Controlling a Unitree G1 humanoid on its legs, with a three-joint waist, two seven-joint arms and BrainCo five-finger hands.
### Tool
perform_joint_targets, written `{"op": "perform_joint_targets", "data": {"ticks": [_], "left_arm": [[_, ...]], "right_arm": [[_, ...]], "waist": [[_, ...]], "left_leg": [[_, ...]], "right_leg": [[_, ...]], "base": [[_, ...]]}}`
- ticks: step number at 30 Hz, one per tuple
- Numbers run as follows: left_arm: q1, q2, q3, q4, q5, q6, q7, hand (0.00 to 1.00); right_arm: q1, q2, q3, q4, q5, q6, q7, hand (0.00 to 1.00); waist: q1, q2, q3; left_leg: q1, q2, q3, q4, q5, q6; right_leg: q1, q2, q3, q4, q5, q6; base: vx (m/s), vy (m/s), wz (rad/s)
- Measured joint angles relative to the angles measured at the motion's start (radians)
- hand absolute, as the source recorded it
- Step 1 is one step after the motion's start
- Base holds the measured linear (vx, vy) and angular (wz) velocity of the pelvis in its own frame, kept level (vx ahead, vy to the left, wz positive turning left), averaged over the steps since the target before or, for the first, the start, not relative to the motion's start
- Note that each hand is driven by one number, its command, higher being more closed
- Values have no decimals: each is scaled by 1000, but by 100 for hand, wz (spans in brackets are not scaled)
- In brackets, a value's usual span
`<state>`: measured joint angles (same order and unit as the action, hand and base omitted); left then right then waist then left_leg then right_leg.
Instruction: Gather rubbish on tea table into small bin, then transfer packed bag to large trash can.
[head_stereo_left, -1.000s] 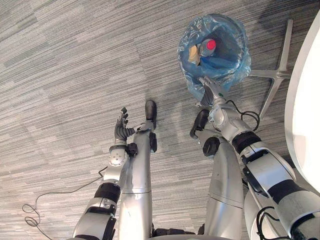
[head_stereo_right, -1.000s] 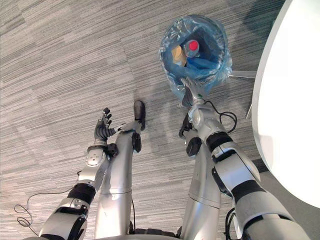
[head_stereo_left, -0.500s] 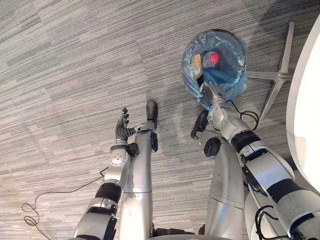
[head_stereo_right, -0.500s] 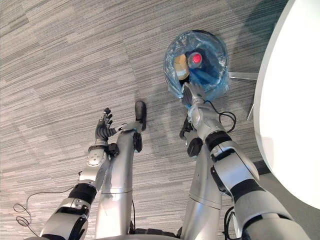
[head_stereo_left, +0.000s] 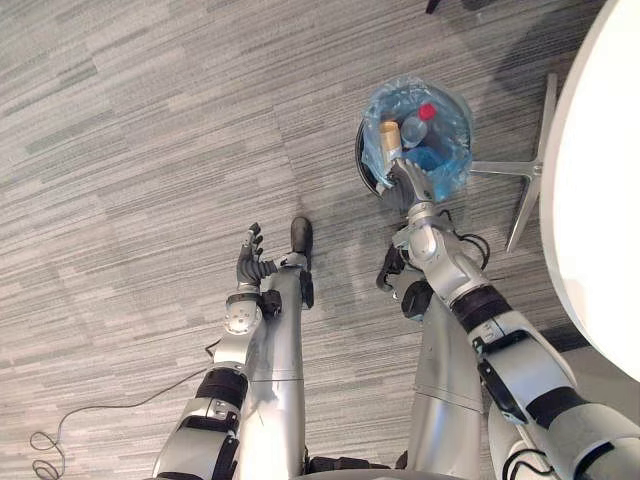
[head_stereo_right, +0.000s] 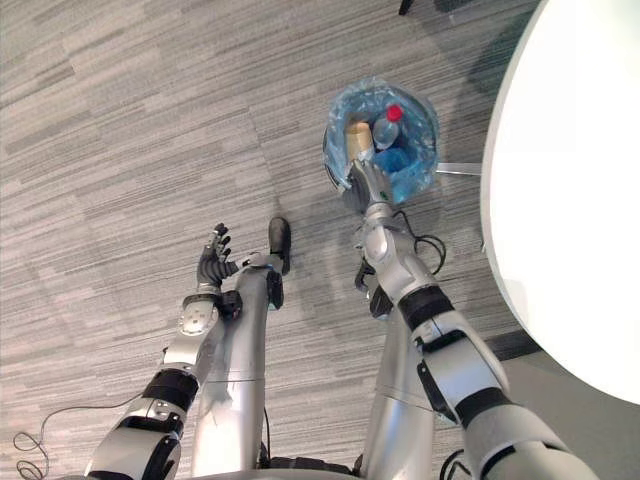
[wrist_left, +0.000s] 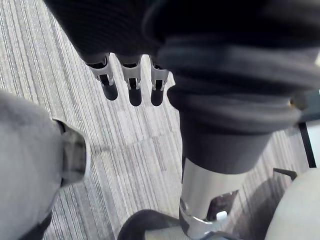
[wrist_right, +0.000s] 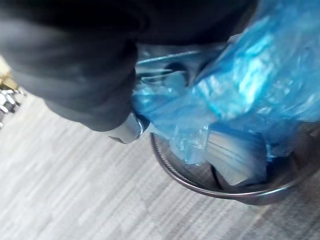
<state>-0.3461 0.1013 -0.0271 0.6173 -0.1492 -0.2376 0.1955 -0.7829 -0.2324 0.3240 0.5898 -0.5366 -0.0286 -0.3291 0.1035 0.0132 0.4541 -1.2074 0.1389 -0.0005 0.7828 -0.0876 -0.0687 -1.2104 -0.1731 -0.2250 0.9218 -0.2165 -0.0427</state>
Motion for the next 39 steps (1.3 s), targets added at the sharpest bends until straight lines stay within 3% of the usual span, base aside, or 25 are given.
{"op": "perform_joint_targets", "data": {"ticks": [1, 7, 12, 19, 23, 26, 28, 32, 39], "left_arm": [[20, -8, -3, -2, 5, 4, -1, 0], [104, -19, -14, -22, 16, 22, -2, 0], [168, -16, -22, -24, 41, 29, -20, 0], [274, -10, -66, -5, 79, 38, -26, 0], [307, 12, -120, 52, 85, 38, -43, 0], [317, 24, -131, 54, 86, 38, -45, 0], [343, 32, -132, 46, 86, 38, -45, 0], [415, 53, -139, -60, 85, 36, -56, 0], [493, 74, -144, -286, 82, 13, -75, 0]], "right_arm": [[29, 18, -10, -40, 20, 0, -1, 100], [233, 32, -32, -255, 91, -8, -2, 100], [367, 78, -22, -391, 149, -52, 5, 100], [587, 127, -8, -500, 206, -99, 55, 100], [644, 124, -11, -498, 222, -110, 101, 100], [644, 114, -13, -498, 225, -123, 121, 100], [659, 99, -12, -499, 235, -123, 147, 100], [672, 84, -11, -505, 273, -126, 185, 100], [683, 25, 13, -585, 371, -165, 248, 100]], "waist": [[-12, 0, 0], [-15, -2, -1], [-28, -21, -16], [-35, -55, -130], [-39, -54, -195], [-42, -55, -199], [-49, -54, -237], [-64, -50, -270], [-62, -14, -326]], "left_leg": [[31, 1, 6, -17, 2, -1], [246, 5, 19, -119, 4, -6], [425, -1, 39, -203, 5, -6], [682, -10, 80, -389, 24, -11], [834, -20, 87, -582, 98, -16], [897, -20, 88, -648, 120, -19], [944, -23, 89, -706, 138, -22], [1019, -23, 95, -750, 141, -21], [1106, -20, 103, -788, 141, -21]], "right_leg": [[30, 1, -2, -17, 4, 1], [249, 15, -14, -127, 14, 7], [424, 18, -14, -215, 29, 6], [650, 35, 0, -371, 48, 30], [767, 57, 1, -514, 94, 39], [820, 67, -2, -556, 107, 39], [858, 72, -7, -596, 115, 44], [940, 82, -6, -659, 130, 53], [1074, 107, 3, -811, 192, 65]], "base": [[0, 0, 0], [39, 3, 0], [87, 13, 0], [112, -1, -7], [159, -14, -6], [115, 9, -3], [134, 28, 3], [102, 35, -4], [25, 26, -4]]}}
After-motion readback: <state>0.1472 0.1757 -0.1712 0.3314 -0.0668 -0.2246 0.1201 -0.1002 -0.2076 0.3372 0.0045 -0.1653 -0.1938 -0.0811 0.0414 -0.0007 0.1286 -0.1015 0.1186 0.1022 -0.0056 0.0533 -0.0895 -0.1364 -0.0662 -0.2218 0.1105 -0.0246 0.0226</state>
